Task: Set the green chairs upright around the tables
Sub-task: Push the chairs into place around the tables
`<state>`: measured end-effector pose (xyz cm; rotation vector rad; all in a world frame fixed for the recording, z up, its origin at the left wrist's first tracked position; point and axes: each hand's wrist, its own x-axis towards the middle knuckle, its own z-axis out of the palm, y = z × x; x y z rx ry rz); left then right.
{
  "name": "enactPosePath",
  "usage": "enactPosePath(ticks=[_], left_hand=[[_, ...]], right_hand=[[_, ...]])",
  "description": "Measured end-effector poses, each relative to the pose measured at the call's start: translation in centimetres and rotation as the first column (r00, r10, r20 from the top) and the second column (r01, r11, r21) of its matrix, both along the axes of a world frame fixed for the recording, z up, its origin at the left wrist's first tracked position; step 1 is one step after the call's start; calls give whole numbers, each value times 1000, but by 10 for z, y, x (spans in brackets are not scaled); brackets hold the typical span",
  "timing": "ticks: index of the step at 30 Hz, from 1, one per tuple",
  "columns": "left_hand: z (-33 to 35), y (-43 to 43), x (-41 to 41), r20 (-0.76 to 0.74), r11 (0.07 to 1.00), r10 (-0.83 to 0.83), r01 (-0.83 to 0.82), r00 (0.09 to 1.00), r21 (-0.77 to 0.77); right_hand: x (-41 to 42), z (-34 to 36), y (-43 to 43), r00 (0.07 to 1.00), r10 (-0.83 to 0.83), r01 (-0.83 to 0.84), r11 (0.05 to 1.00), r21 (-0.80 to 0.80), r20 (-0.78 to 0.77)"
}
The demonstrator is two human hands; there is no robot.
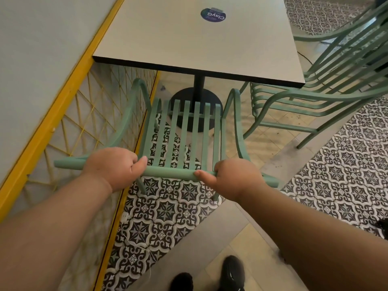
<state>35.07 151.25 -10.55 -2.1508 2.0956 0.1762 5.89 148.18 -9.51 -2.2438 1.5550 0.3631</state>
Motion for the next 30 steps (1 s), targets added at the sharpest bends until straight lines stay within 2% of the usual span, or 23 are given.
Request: enactPosePath(ticks=[14,30], left_hand=[[-4,-47,26,20,999,-2,3,1000,-41],[-3,-65,42,94,1000,-4,6,996,-22]], right_hand=[[25,-5,-45,1000,6,-6,1000,-31,17],[38,-12,-53,999,23,-18,994,-107,47]])
